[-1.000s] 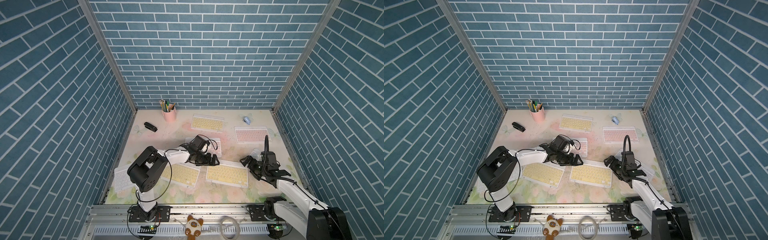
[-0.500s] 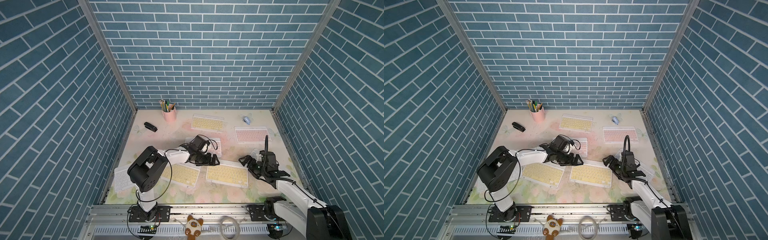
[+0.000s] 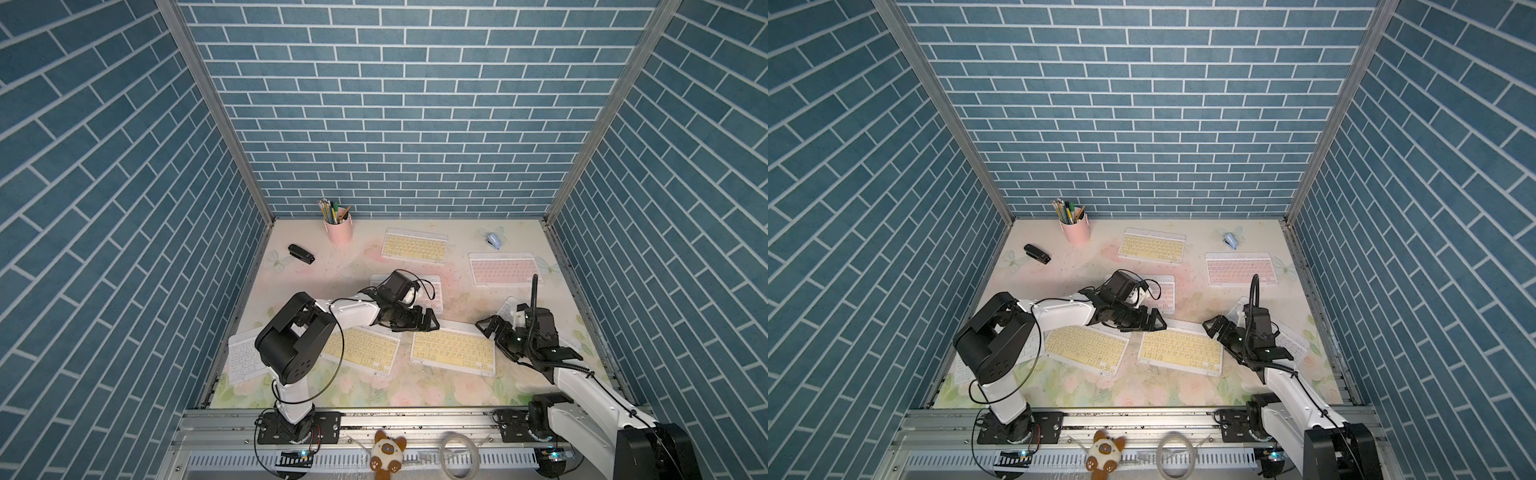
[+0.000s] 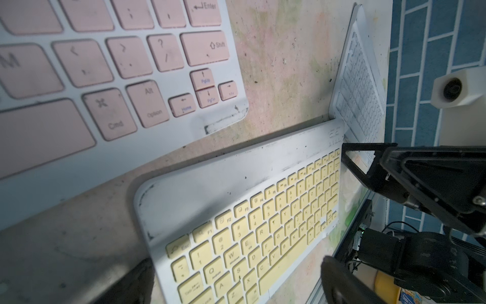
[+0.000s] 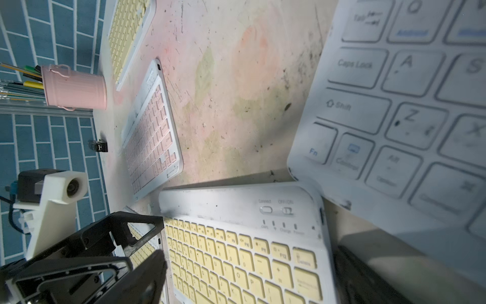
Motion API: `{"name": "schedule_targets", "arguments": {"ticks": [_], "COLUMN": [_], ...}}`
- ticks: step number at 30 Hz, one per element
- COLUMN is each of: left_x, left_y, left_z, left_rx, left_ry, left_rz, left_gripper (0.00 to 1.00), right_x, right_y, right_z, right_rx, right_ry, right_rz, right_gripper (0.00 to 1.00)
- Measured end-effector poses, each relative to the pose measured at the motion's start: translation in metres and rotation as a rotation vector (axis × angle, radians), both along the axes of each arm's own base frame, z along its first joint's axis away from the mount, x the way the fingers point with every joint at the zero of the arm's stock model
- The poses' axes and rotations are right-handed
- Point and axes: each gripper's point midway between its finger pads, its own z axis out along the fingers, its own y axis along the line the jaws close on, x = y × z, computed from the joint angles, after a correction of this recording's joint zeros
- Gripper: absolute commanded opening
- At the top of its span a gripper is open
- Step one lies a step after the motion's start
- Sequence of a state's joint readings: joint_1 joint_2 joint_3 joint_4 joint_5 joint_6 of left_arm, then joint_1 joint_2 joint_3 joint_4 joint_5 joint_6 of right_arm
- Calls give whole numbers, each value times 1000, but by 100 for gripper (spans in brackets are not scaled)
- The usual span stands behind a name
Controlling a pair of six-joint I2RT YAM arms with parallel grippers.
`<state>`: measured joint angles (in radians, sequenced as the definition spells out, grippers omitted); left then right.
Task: Stack the numeric keypads
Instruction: Pick up the numeric keypad from the center of the board.
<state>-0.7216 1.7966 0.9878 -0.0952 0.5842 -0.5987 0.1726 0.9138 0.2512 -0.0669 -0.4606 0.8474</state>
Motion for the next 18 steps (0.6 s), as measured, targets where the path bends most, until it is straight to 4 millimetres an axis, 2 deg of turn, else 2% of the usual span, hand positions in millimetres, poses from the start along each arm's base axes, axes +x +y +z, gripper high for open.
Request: {"name": "schedule_targets", "arguments": {"ticks": [10,18], "left_x": [5,10], "left_y": [1,3], "left_z": [0,-1], "left_rx": [-2,7], "left_ry": [-8,-21], "left_rz": [10,26], "left_gripper": [100,100], "right_x": [-7,0], "right_y": [4,9], "right_z": [4,23], "right_rx": [37,72], "right_ry": [-26,-115], "right_rz": [26,43], "right_gripper": [99,99]}}
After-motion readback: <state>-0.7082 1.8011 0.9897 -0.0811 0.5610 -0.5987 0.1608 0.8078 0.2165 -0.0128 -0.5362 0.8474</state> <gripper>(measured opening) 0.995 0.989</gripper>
